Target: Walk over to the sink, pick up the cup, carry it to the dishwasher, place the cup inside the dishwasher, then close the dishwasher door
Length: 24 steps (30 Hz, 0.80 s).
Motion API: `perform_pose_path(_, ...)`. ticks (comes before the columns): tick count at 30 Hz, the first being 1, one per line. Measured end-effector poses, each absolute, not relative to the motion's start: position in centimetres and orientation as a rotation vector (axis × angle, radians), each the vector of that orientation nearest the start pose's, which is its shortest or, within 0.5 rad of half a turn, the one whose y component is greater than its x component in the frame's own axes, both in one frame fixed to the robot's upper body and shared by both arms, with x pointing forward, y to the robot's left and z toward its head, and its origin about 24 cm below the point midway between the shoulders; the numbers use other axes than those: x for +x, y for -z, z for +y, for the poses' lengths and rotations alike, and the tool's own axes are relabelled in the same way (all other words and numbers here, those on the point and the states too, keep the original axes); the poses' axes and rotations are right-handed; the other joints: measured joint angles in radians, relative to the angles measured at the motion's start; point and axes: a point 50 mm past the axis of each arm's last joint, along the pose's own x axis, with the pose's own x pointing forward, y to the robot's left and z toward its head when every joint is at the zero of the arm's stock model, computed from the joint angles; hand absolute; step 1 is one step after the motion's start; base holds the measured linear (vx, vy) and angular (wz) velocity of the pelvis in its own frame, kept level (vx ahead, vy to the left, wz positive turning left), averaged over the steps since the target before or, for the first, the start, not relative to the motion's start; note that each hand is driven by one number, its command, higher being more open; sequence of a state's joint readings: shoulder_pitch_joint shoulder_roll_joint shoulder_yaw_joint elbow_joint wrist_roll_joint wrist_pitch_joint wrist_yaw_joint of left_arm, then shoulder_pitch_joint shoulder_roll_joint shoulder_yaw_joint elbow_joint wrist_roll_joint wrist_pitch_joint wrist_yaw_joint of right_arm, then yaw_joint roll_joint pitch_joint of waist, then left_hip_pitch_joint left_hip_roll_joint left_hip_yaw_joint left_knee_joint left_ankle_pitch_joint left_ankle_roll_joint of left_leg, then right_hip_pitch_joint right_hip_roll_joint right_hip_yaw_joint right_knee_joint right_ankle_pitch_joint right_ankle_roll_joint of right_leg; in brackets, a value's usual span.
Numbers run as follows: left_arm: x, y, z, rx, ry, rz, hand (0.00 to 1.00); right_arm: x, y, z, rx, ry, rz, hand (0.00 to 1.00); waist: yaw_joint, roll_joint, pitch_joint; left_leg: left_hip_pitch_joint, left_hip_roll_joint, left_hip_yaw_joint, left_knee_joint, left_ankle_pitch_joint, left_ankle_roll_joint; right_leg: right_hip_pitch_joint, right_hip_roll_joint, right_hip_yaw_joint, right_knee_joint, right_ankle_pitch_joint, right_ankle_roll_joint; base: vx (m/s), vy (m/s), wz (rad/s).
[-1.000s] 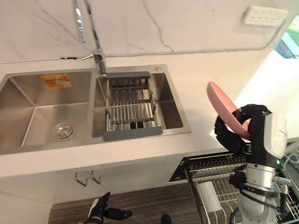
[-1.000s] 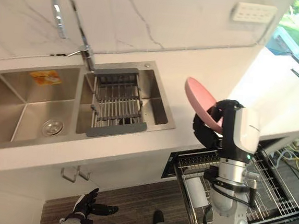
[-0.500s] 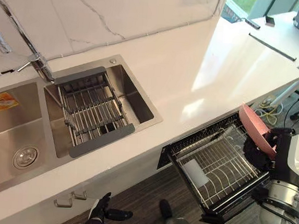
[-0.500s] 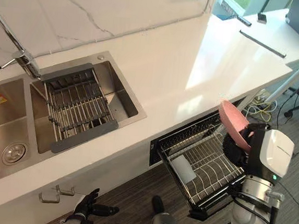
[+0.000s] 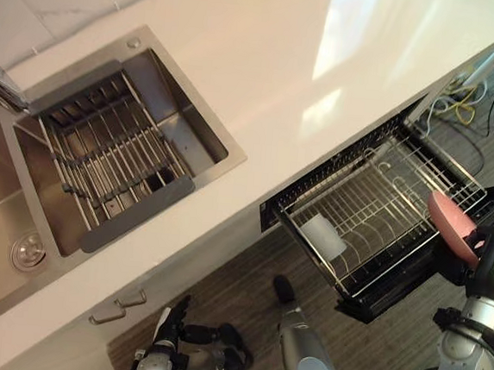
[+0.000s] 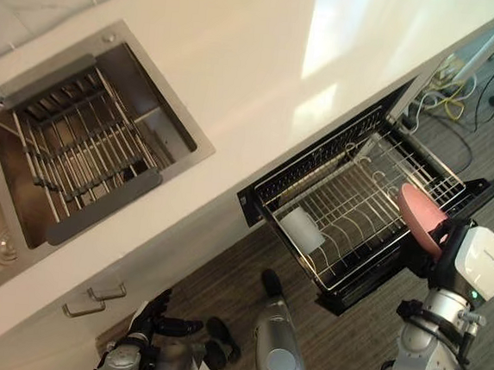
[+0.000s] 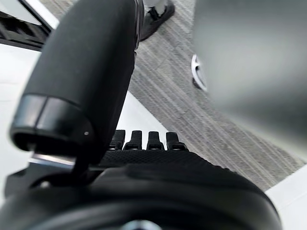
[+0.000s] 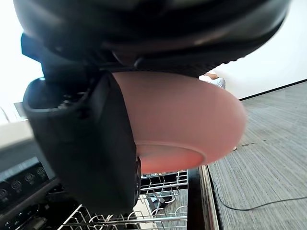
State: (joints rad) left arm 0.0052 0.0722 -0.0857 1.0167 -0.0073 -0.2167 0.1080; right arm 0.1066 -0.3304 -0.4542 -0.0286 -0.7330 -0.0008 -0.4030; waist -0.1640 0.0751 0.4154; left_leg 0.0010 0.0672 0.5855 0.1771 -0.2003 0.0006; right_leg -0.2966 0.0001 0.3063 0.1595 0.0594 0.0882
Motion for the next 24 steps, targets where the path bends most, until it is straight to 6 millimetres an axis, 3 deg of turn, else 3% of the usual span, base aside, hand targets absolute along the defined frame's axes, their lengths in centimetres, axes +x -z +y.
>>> perform_pose_path(3, 15.7, 13.6, 16.9, 0.130, -0.059, 0.773, 1.00, 22.0, -10.0, -33.1, -1.102, 0.816, -0.077, 0.00, 0.007, 0.003, 0.028, -0.045, 0.012, -0.005, 0.050, -0.018, 0.004, -0.033, -0.002, -0.008, 0.021, -0.003, -0.001, -0.01, -0.001, 0.04)
perform_pose_path(7, 16.1, 13.4, 16.8, 0.114, -0.066, 0.760, 1.00, 24.6, -9.9, -32.1, -1.058, 0.752, -0.093, 0.00, 0.018, 0.012, 0.034, -0.090, 0.019, -0.020, 0.079, -0.024, 0.006, -0.068, -0.008, -0.033, 0.036, -0.005, -0.003, 0.01, -0.004, 0.11)
perform_pose_path(13, 16.8, 13.2, 16.3, 0.088, -0.071, 0.742, 1.00, 26.6, -8.6, -30.7, -1.040, 0.646, -0.053, 0.00, 0.045, 0.037, 0.047, -0.126, 0.019, -0.044, 0.087, -0.025, 0.007, -0.100, -0.018, -0.062, 0.060, -0.001, 0.000, 0.04, -0.001, 0.12)
perform_pose_path(24, 17.7, 12.8, 16.3, 0.076, -0.080, 0.718, 1.00, 29.3, -8.4, -28.8, -1.054, 0.541, -0.054, 0.00, 0.074, 0.036, 0.048, -0.178, 0.012, -0.113, 0.117, -0.023, 0.016, -0.112, -0.052, -0.141, 0.073, -0.001, 0.001, 0.01, -0.006, 0.19)
